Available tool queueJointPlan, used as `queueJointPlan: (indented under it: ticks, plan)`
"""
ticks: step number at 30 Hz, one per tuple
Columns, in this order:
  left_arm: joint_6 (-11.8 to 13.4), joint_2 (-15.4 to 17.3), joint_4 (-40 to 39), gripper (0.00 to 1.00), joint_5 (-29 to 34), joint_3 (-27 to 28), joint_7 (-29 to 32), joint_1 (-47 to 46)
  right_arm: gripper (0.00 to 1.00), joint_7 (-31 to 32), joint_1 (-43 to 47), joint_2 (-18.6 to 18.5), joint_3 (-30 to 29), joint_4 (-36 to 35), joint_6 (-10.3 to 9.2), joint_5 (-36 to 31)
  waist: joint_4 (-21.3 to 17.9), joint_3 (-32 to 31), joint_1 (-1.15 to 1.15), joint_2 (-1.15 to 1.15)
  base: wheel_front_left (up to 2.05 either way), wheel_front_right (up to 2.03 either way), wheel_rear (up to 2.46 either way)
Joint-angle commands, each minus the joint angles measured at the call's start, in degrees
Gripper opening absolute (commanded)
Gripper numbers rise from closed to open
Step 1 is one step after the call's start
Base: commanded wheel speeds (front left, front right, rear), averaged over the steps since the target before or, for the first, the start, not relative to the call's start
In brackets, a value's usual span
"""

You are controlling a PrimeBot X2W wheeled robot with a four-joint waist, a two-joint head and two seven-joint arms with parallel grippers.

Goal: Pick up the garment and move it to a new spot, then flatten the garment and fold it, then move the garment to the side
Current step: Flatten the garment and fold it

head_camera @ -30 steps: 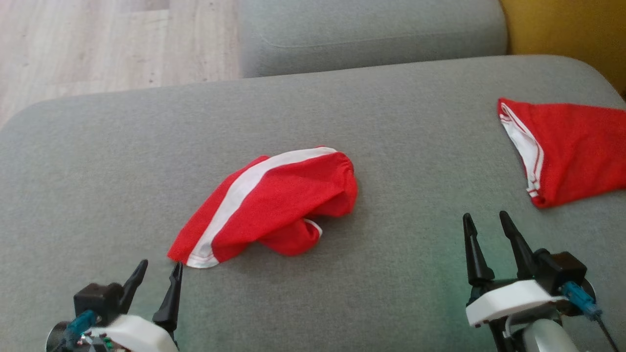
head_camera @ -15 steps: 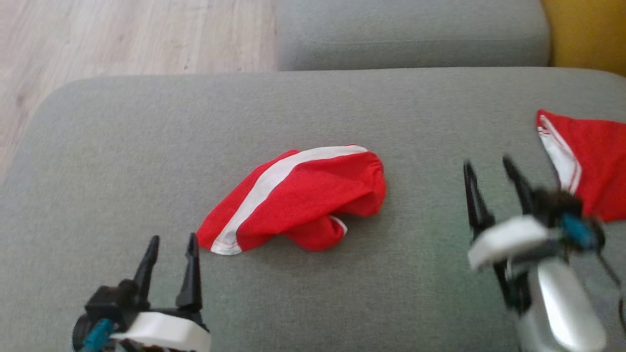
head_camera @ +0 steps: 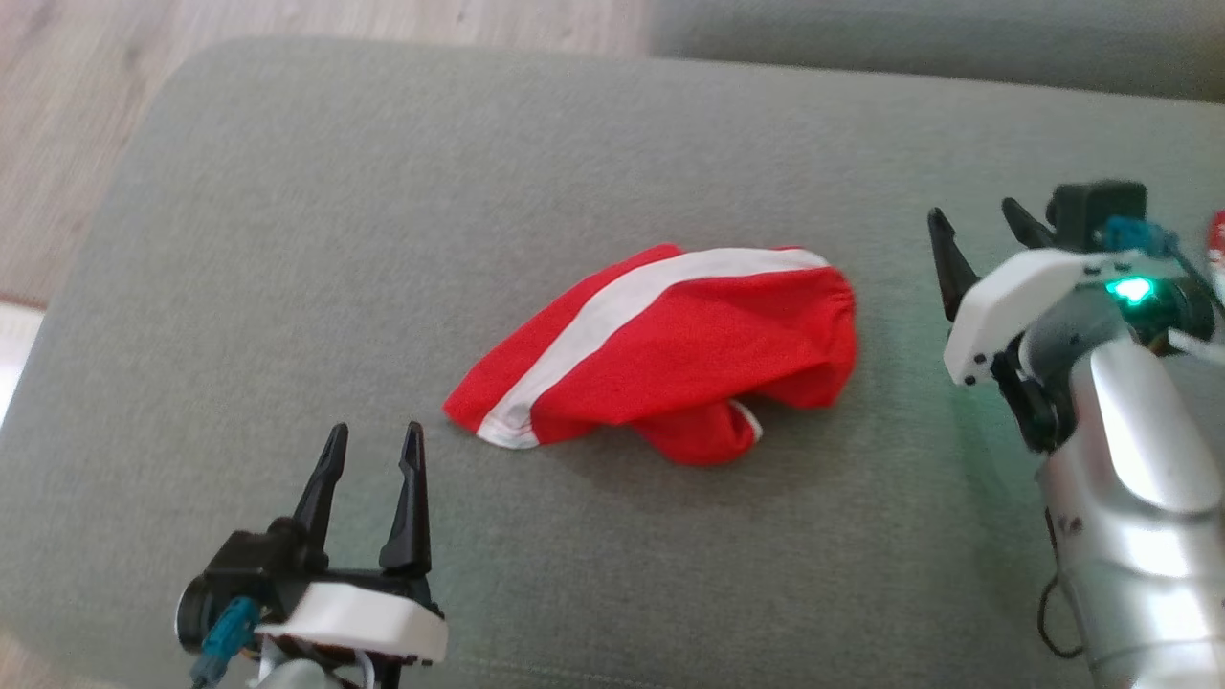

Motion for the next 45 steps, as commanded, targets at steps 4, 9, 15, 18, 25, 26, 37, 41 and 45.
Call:
queueJointPlan:
  ticks: [4,9,15,18,25,26,37,41,45]
  plan:
    - [-0.51,-0.22,-0.15,1.00,0.69,1.36,-1.03,-3.63,1.00,1.95,-4.67,-0.74,3.19,1.89,0.21,1.36,2.58,2.97,-0.01,0.00,0.00,0.00,0.00]
    - [-0.82,-0.90,1.45,1.00,0.79,1.24,-1.63,-4.39,1.00,3.80,-5.61,-0.28,7.77,5.31,0.21,4.90,2.65,3.33,-0.01,0.00,0.00,0.00,0.00]
    - [-1.15,-1.38,2.64,1.00,0.89,0.90,-2.02,-4.86,1.00,5.01,-4.84,-0.61,13.93,6.30,0.21,9.86,1.88,3.15,-0.01,0.00,0.00,0.00,0.00]
    - [-1.53,-1.54,3.31,1.00,0.95,0.70,-2.20,-5.18,1.00,5.79,-4.48,-0.85,16.26,6.47,0.21,11.86,1.67,3.19,-0.01,0.00,0.00,0.00,0.00]
    - [-2.25,-1.66,4.36,1.00,1.01,0.34,-2.48,-5.77,0.95,6.91,-4.31,-0.99,19.51,9.03,0.21,15.33,1.84,3.41,-0.01,0.00,0.00,0.00,0.00]
    - [-2.31,-1.64,4.49,1.00,1.02,0.31,-2.51,-5.85,0.68,6.79,-4.44,-0.93,19.75,9.55,0.21,15.64,1.89,3.47,-0.01,0.00,0.00,0.00,0.00]
    - [-2.09,-1.02,4.97,1.00,0.91,0.90,-2.82,-5.67,0.00,-2.64,-7.71,-1.57,19.25,10.59,0.21,15.24,-1.34,2.45,-0.01,0.00,0.00,0.00,0.00]
    - [-2.14,-1.03,5.14,1.00,0.79,0.61,-2.71,-5.36,0.00,-7.05,-6.69,-2.31,17.41,8.87,0.21,12.41,-4.10,1.00,-0.01,0.00,0.00,0.00,0.00]
    - [-2.13,-0.95,5.21,1.00,0.59,0.43,-2.56,-4.82,0.00,-9.64,-3.77,-2.49,15.15,6.69,0.21,8.76,-6.34,-0.08,-0.01,0.00,0.00,0.00,0.00]
